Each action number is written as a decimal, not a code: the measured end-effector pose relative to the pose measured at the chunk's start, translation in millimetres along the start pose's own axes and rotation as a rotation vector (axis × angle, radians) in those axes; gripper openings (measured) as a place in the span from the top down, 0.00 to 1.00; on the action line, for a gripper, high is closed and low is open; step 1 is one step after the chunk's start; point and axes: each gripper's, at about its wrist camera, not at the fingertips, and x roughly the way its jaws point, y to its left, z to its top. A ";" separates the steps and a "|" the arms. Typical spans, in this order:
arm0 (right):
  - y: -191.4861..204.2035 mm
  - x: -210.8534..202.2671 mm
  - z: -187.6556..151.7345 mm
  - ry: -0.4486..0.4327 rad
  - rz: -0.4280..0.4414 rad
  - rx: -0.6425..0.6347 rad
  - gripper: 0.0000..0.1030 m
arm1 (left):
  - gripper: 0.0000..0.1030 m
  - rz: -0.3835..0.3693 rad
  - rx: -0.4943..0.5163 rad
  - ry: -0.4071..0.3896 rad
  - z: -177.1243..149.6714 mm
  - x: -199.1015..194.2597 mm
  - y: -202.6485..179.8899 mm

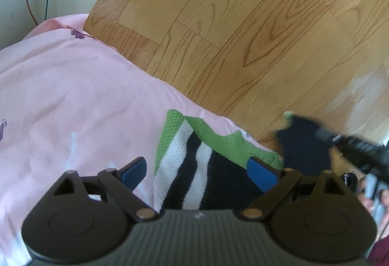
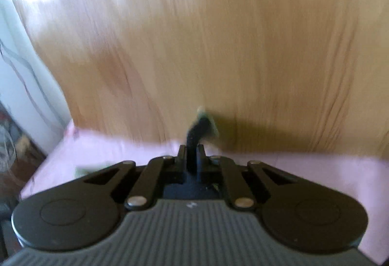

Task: Fold small clothes

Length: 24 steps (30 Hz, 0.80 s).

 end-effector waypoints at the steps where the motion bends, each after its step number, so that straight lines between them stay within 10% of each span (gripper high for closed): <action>1: 2.9 -10.9 4.6 -0.062 0.005 0.004 0.90 | 0.10 -0.003 -0.002 -0.003 0.4 -0.8 0.0; 7: 43.4 -55.9 -0.8 -0.329 -0.030 -0.105 0.91 | 0.10 -0.020 -0.024 -0.017 3.3 -6.5 2.8; 13: 122.3 -6.3 -110.6 -0.044 0.069 -0.576 0.89 | 0.10 -0.028 -0.046 -0.007 5.9 -5.2 7.5; 17: 141.7 -16.3 -174.0 0.044 0.189 -0.823 0.59 | 0.10 -0.033 -0.035 0.007 4.2 -1.8 5.0; 24: 74.8 -64.8 -124.3 -0.096 0.015 -0.517 0.52 | 0.10 -0.025 -0.007 0.029 -1.8 4.7 0.1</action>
